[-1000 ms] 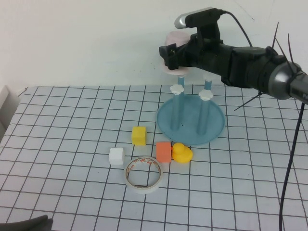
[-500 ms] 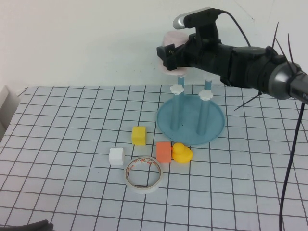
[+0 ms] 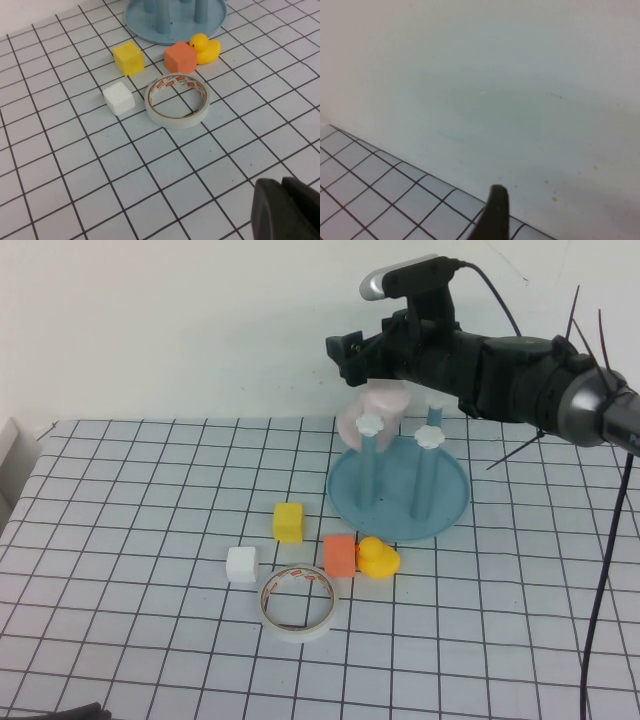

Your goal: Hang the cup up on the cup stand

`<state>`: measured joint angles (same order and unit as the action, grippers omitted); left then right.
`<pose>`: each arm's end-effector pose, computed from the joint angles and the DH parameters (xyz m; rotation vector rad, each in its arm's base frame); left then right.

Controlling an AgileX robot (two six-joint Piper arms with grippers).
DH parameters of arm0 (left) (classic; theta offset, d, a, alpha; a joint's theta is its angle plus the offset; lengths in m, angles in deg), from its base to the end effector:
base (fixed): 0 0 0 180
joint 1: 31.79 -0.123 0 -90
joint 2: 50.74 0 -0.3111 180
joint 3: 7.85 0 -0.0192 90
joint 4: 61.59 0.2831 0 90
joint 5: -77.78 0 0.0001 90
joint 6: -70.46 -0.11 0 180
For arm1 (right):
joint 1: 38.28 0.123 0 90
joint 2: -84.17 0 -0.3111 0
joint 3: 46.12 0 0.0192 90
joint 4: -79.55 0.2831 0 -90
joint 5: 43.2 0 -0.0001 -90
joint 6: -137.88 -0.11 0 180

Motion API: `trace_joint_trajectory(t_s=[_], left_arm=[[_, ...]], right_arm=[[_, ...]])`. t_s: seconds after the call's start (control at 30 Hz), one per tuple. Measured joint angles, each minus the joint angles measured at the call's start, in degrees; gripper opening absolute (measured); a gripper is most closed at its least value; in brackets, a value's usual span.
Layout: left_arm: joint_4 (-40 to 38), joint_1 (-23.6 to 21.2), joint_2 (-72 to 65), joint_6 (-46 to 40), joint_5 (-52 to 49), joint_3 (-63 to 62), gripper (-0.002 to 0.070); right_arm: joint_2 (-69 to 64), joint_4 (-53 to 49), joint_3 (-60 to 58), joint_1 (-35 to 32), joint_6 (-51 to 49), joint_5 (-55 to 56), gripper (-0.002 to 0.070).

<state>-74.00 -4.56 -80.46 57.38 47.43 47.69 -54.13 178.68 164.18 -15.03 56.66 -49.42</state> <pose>0.0918 -0.0607 0.2734 0.5844 1.9398 -0.3856 0.5576 0.2525 0.2288 -0.4460 1.8302 0.3842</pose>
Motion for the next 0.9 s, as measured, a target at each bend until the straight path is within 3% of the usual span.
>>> trace_joint_trajectory(t_s=[0.07, 0.13, 0.23, 0.27, 0.33, 0.5, 0.9], left_arm=[[0.4, 0.0, 0.0, 0.0, -0.1, 0.0, -0.0001], [2.0, 0.0, 0.0, 0.0, -0.1, 0.0, -0.0001], [4.5, 0.0, 0.0, 0.0, 0.3, 0.0, -0.0001], [5.4, 0.0, 0.0, 0.1, 0.3, 0.0, -0.0001], [7.4, 0.0, 0.0, 1.6, 0.3, 0.0, -0.0001], [11.8, 0.0, 0.0, 7.2, 0.6, 0.1, -0.0001], [13.7, 0.0, 0.0, 9.3, 7.4, 5.0, -0.0001]], right_arm=[[0.0, 0.0, 0.0, 0.0, -1.1, 0.0, 0.0652], [0.0, 0.0, 0.0, 0.0, -3.8, 0.0, 0.0543], [0.7, 0.0, -0.6, 0.0, -7.2, -1.5, 0.0216], [1.5, 0.0, -1.2, -0.1, -7.8, -2.9, 0.0141], [4.1, 0.0, -3.0, -0.2, -8.4, -6.1, 0.0067], [16.0, -3.7, -12.2, -0.6, -10.7, -13.0, 0.0013], [55.7, -5.1, -46.0, -1.3, -11.4, -13.3, 0.0006]])
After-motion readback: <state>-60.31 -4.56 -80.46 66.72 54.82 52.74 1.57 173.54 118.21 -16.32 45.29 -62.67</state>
